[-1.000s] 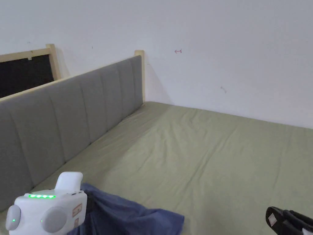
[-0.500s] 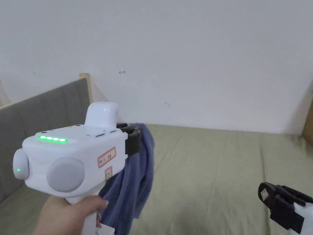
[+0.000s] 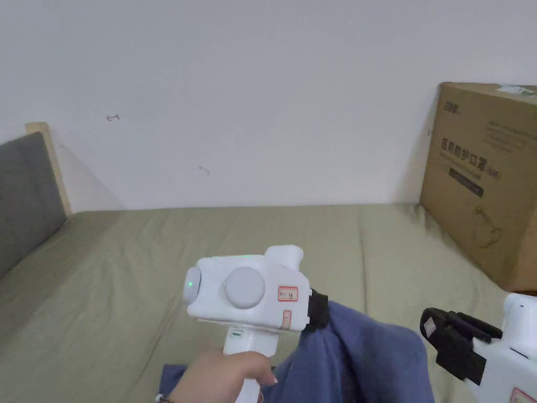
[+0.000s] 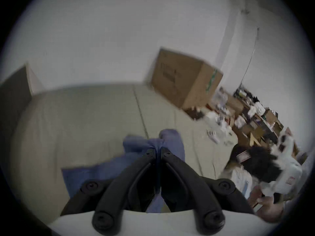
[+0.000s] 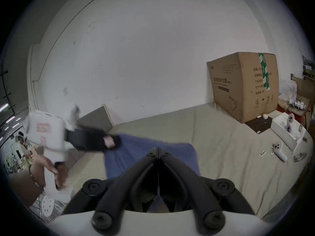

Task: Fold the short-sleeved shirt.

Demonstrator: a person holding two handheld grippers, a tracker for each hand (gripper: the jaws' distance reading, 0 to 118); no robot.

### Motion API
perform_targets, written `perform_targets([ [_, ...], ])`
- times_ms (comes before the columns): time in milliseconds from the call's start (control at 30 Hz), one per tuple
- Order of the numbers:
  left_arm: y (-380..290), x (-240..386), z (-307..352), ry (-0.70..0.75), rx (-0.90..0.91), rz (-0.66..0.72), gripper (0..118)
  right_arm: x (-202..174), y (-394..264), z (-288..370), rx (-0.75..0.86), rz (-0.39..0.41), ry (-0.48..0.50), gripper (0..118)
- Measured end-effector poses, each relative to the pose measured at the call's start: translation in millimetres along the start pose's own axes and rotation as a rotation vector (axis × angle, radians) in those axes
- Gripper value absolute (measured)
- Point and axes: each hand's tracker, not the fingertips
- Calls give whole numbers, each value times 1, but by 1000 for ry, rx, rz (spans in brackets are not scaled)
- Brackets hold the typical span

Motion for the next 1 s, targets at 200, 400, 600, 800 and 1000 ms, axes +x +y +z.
perform_targets([
  [200,-50,-23,-59,38,-143,73,92,13,-16,-4,-65,-20,-24,0],
  [400,-64,-44,-29,0,-81,105,98,19,-20,-9,-90,-15,-38,0],
  [600,-79,-44,76,104,284,31,79,12,-18,-10,-73,-22,-35,0],
  [800,-119,-61,141,307,396,40,0,5,-20,-13,-58,2,-27,0],
  [1000,-140,-117,130,350,66,210,0,5,-23,-21,-70,-2,-15,0],
])
